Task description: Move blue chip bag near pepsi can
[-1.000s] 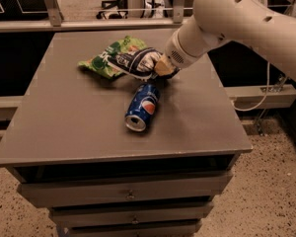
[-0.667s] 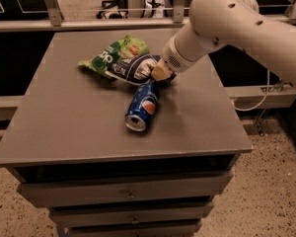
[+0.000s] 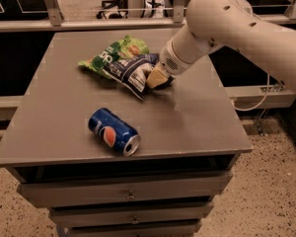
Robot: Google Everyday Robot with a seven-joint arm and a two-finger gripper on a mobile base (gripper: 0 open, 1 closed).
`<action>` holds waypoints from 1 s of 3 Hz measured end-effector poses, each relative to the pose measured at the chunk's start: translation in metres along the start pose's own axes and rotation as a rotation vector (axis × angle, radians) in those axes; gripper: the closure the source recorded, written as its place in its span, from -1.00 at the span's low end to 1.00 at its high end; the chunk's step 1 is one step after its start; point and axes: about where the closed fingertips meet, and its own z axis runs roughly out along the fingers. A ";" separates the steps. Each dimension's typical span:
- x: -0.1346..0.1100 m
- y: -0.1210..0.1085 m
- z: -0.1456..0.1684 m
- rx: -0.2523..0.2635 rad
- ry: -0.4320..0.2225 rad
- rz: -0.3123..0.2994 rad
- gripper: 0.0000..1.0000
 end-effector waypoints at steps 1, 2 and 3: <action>-0.006 0.007 0.009 -0.039 0.000 -0.016 -1.00; -0.007 0.008 0.009 -0.041 -0.001 -0.017 -1.00; -0.015 0.001 0.001 -0.008 -0.034 0.013 -1.00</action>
Offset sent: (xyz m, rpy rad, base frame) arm -0.0013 0.0191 0.0006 0.0248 0.0172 0.0531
